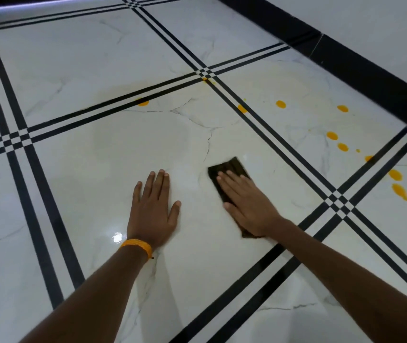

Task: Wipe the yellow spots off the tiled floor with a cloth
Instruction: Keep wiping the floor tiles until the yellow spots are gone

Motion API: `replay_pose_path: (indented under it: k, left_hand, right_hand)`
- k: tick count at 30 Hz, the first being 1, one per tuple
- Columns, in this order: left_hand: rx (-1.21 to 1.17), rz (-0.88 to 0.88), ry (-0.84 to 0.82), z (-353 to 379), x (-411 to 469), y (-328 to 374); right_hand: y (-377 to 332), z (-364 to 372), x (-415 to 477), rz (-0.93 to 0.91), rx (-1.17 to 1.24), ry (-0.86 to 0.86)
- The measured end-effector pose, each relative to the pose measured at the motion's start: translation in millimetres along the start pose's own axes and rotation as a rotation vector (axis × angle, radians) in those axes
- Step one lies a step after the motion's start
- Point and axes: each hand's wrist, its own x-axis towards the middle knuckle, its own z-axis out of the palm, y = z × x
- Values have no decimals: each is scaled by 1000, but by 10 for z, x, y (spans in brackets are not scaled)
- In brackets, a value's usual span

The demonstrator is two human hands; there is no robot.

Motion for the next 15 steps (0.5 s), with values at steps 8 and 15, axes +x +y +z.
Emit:
replay_pose_path:
  k: [8, 15]
  left_hand:
    - [15, -4, 4, -32, 38, -14]
    - [32, 40, -77, -310, 234, -92]
  right_hand:
    - [47, -7, 739, 504, 31, 136]
    - [293, -121, 287, 297, 20, 28]
